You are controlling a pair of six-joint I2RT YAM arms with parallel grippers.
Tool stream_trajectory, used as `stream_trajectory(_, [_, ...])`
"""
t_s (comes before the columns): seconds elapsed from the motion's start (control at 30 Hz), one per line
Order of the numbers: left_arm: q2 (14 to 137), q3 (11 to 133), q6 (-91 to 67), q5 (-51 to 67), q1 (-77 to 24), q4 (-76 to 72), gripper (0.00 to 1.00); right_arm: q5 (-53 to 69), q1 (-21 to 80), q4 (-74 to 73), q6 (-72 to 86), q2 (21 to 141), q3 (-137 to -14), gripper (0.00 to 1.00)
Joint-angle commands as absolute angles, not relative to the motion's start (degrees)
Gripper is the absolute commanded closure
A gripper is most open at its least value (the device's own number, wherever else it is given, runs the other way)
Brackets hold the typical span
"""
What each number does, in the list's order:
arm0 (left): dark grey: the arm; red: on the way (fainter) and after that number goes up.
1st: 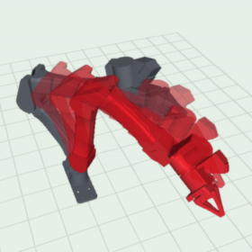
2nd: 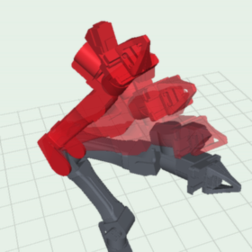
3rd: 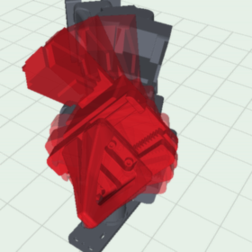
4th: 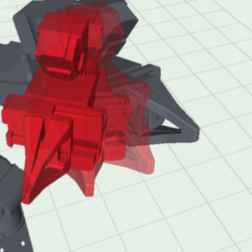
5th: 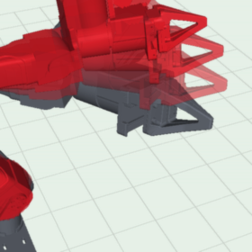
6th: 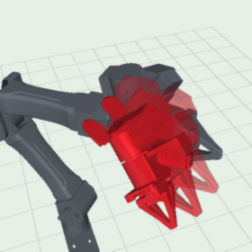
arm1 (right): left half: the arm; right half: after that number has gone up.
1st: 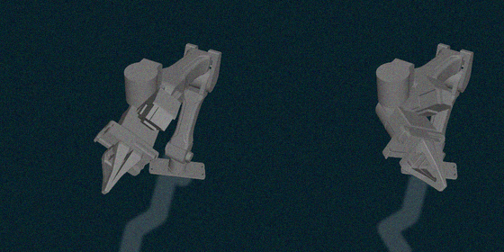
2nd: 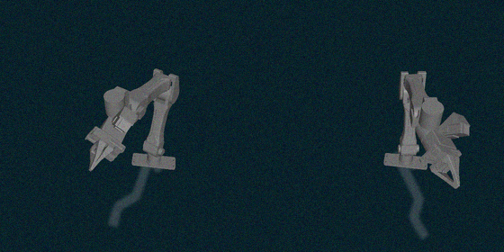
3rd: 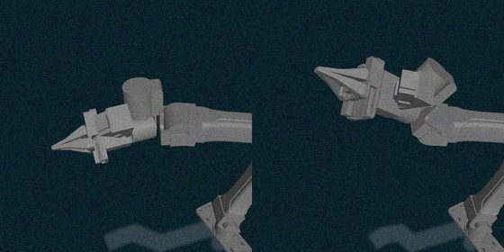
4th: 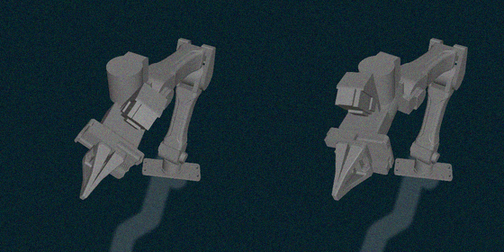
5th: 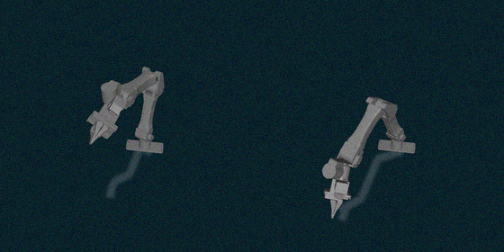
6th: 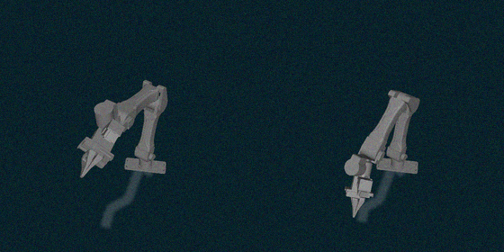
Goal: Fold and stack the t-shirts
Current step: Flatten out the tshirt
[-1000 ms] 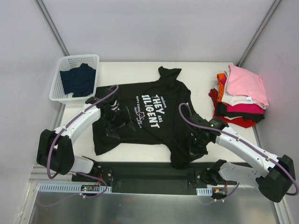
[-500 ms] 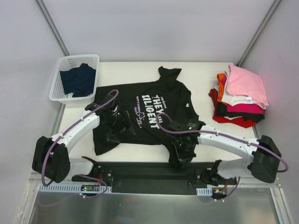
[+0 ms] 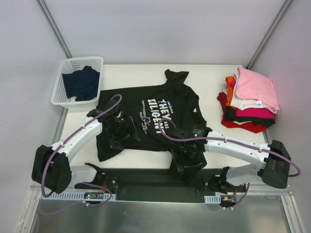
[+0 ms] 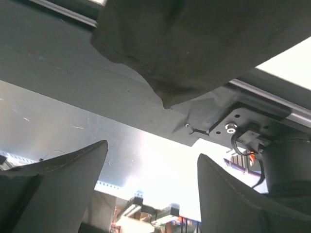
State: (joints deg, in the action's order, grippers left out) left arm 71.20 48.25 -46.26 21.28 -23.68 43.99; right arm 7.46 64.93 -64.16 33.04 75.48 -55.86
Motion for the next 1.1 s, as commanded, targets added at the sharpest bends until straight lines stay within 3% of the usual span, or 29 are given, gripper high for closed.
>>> stream_trajectory(0.0, [72.24, 53.95, -45.00, 19.16, -24.08, 45.00, 0.03, 0.36, 62.16, -71.53, 32.18, 72.07, -61.34, 0.20])
stream_trajectory(0.2, [76.36, 60.02, -42.63, 17.41, -23.91, 46.40, 0.02, -2.19, 50.83, -68.66, 23.49, 74.09, -60.65, 0.29])
stream_trajectory(0.27, [78.04, 60.90, -42.19, 16.96, -22.94, 46.41, 0.02, -2.20, 47.48, -66.11, 20.93, 76.71, -60.12, 0.39])
stream_trajectory(0.4, [85.75, 64.15, -40.96, 16.96, -20.74, 45.18, 0.03, 2.36, 38.07, -55.74, 16.62, 81.46, -60.90, 0.76])
stream_trajectory(0.43, [87.00, 64.77, -40.61, 17.05, -20.48, 44.74, 0.06, 4.29, 37.10, -54.16, 15.48, 82.52, -61.43, 0.80])
stream_trajectory(0.47, [88.32, 65.38, -40.08, 16.96, -20.22, 44.48, 0.12, 5.09, 35.78, -51.70, 14.86, 84.18, -62.57, 0.85])
stream_trajectory(0.5, [90.77, 66.52, -39.12, 17.05, -20.13, 44.30, 0.47, 5.71, 35.51, -50.98, 14.24, 87.33, -65.01, 0.89])
stream_trajectory(0.6, [94.64, 67.50, -38.15, 17.49, -19.60, 43.86, 1.00, 7.82, 35.33, -48.96, 11.61, 94.71, -69.42, 0.92])
stream_trajectory(0.77, [97.29, 65.57, -37.35, 16.88, -19.25, 41.57, 1.00, 11.42, 34.28, -45.89, 10.72, 103.08, -74.27, 0.95])
stream_trajectory(0.93, [100.71, 66.88, -35.77, 16.26, -18.90, 41.13, 0.90, 14.85, 31.47, -41.76, 11.60, 106.96, -72.95, 0.97])
stream_trajectory(1.0, [102.82, 69.07, -34.90, 15.91, -18.90, 41.04, 0.91, 16.51, 30.50, -40.52, 11.51, 107.40, -72.69, 0.98])
stream_trajectory(1.07, [105.19, 71.70, -34.37, 15.82, -18.72, 41.13, 1.00, 17.66, 29.01, -39.12, 11.60, 108.54, -73.56, 0.99])
